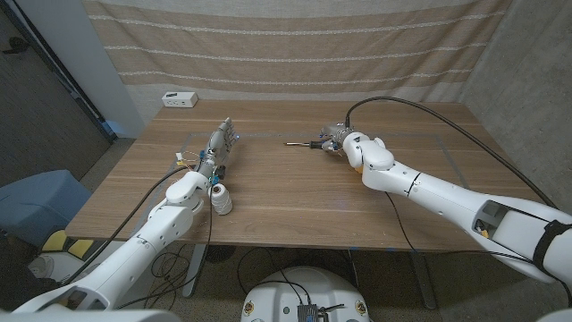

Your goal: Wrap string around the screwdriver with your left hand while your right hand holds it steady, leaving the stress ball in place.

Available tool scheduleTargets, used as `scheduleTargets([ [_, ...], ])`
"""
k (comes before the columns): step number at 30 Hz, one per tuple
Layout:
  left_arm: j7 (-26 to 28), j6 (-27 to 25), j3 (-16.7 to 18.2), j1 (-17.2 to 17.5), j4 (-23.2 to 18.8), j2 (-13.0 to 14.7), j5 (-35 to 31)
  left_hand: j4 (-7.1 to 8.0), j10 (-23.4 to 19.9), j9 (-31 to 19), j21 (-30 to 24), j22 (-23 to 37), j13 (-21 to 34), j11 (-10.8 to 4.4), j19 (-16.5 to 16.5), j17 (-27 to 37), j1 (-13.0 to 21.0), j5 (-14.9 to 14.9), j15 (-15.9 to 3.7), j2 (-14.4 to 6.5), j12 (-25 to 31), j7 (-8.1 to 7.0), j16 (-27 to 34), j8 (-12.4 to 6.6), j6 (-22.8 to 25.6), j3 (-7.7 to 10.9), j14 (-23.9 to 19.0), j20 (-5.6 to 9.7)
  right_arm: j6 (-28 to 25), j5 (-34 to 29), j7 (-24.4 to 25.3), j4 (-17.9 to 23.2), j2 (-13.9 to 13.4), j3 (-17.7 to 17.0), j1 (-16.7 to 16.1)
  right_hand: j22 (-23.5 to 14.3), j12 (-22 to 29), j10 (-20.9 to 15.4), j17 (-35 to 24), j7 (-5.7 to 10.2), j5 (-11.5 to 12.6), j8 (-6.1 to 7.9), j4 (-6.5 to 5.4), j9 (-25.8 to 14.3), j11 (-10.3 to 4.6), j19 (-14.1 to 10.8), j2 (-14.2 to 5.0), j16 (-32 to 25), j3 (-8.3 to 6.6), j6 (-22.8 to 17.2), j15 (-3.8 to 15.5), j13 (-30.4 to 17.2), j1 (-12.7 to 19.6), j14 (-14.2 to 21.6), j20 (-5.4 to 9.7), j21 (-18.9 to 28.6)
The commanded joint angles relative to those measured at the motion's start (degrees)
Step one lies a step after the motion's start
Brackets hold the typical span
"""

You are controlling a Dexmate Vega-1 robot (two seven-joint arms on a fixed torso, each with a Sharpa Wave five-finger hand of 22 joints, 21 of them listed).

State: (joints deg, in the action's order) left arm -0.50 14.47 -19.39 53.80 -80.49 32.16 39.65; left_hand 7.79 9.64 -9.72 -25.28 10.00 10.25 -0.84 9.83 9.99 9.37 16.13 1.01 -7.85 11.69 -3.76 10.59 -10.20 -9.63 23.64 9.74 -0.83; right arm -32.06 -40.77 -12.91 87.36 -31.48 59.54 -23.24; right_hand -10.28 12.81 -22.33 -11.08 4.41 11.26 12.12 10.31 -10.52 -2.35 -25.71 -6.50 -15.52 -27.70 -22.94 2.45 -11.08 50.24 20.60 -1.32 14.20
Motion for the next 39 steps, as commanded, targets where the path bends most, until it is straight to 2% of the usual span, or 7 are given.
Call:
scheduleTargets([
  [1,-0.26,-0.33,-0.14,-0.79,0.83,-0.26,0.08,-0.08,8.03,-0.19,0.16,0.27,0.30,0.29,2.91,0.11,0.32,-0.05,0.04,-0.26,-0.09,0.14,-0.01,-0.18,-6.66,-0.28,7.35,-0.21,0.41,-0.14,-0.12,-4.55,1.70,1.39,1.56,-0.15,0.14,-0.64,-0.20,0.01,0.49,0.38,-0.01,-0.16,0.13,-0.76,0.04,-0.43,0.43,-0.66,3.83,-0.19,0.95,0.67,-0.03,0.36],
  [8,-0.51,-0.46,-0.38,-1.45,1.44,-0.46,-0.06,-0.07,8.00,-0.19,0.37,0.28,0.31,0.48,2.92,0.12,0.29,-0.05,0.03,-0.24,-0.09,0.09,-0.02,-0.16,-6.69,-0.31,7.35,-0.22,0.58,0.14,0.15,-7.13,2.45,2.11,2.40,-0.34,0.77,-4.20,-1.14,0.14,0.24,0.40,-0.57,-0.15,0.11,-3.96,-0.90,-2.76,1.46,-2.50,5.24,-0.35,3.63,5.26,0.81,1.43],
  [14,-0.47,-0.89,-0.61,-1.94,1.64,-0.62,-0.15,-0.05,8.07,-0.19,0.53,0.29,0.31,0.34,2.79,0.12,0.25,-0.05,0.09,-0.22,-0.12,-0.06,-0.02,-0.21,-6.54,-0.34,7.33,-0.27,2.68,-0.08,7.39,-9.36,2.38,1.65,1.16,-1.41,5.76,-17.83,-8.31,-0.07,-0.25,2.68,-0.43,-0.35,-0.07,-11.60,-2.14,-13.73,4.44,-15.52,9.17,-2.10,11.84,19.78,3.35,5.94],
  [17,-0.48,-1.13,-0.72,-2.17,1.71,-0.66,-0.17,-0.04,8.00,-0.19,0.61,0.30,0.31,0.46,2.77,0.12,0.24,-0.04,0.11,-0.22,-0.10,-0.20,-0.03,-0.22,-6.51,-0.36,7.35,-0.26,3.32,-0.43,9.66,-10.38,2.43,1.73,0.92,-2.01,9.91,-24.55,-14.13,-0.27,-0.33,3.86,0.02,-0.69,-0.55,-12.67,-2.37,-19.83,5.13,-23.08,10.12,-3.91,18.36,26.15,3.87,8.14],
  [20,-0.41,-1.61,-0.82,-2.32,1.40,-0.46,-0.28,-0.03,8.07,-0.19,0.69,0.30,0.31,0.39,2.72,0.12,0.23,-0.04,0.12,-0.23,-0.13,-0.21,-0.04,-0.21,-6.51,-0.36,7.37,-0.24,4.54,0.31,11.46,-11.27,2.45,1.24,0.62,-2.53,14.37,-32.17,-17.30,-1.03,-0.77,6.01,-1.71,-1.15,0.32,-12.84,-3.37,-23.41,5.96,-30.66,9.78,-5.72,19.59,32.52,4.32,9.92],
  [31,4.85,1.33,-1.24,-1.27,-3.51,1.79,-7.95,-2.01,3.04,-0.21,0.84,0.26,0.33,3.00,-0.28,-0.08,1.95,-0.71,1.04,0.94,1.38,-1.61,1.02,-0.90,-3.33,-0.26,2.47,-1.14,6.55,2.05,17.30,-10.36,1.53,-1.10,-1.24,-2.89,16.62,-34.77,-20.18,-1.33,-0.75,6.33,-1.81,-1.44,-0.06,-13.07,-3.71,-25.38,6.34,-32.42,9.83,-7.29,20.78,34.42,4.62,11.29],
  [39,15.37,0.53,0.28,2.44,-11.08,3.99,-16.42,-4.62,-7.17,-0.30,-0.38,1.17,0.99,2.81,-7.27,0.90,3.86,-3.36,4.28,2.21,3.75,-2.90,3.56,-1.61,4.03,-0.36,-11.33,-6.86,6.57,2.25,19.72,-8.89,1.03,-2.17,-2.34,-2.98,17.01,-34.69,-20.63,-1.14,-0.67,6.30,-1.97,-1.53,-0.17,-12.90,-3.85,-25.19,6.28,-32.59,9.93,-7.80,21.00,34.24,4.56,11.63],
])
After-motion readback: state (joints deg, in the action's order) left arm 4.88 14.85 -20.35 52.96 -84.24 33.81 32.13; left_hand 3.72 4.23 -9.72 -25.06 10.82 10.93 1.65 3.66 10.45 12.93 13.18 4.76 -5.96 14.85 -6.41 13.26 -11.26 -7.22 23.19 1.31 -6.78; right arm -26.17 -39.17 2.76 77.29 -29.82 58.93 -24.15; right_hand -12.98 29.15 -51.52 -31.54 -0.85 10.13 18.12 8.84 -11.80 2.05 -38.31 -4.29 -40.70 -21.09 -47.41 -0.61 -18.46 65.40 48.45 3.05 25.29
